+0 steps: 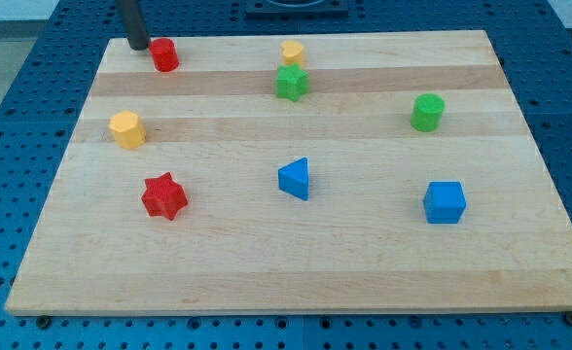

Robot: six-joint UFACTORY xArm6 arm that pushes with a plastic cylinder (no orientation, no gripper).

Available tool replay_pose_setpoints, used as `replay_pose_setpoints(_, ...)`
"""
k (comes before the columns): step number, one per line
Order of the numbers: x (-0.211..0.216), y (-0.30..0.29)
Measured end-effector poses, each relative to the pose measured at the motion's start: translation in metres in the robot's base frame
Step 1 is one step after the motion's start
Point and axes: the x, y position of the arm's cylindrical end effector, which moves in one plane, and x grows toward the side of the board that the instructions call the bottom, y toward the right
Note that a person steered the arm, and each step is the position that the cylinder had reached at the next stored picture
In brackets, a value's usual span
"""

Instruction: Move the red circle towards the down

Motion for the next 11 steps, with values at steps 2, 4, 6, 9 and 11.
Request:
replay_pose_setpoints(2,0.045,0.053)
replay_pose_setpoints(4,0.082,0.125)
replay_pose_setpoints(6,0.091,0.146)
replay_pose_setpoints(9,0.103,0.144)
replay_pose_setpoints(11,0.104,0.167)
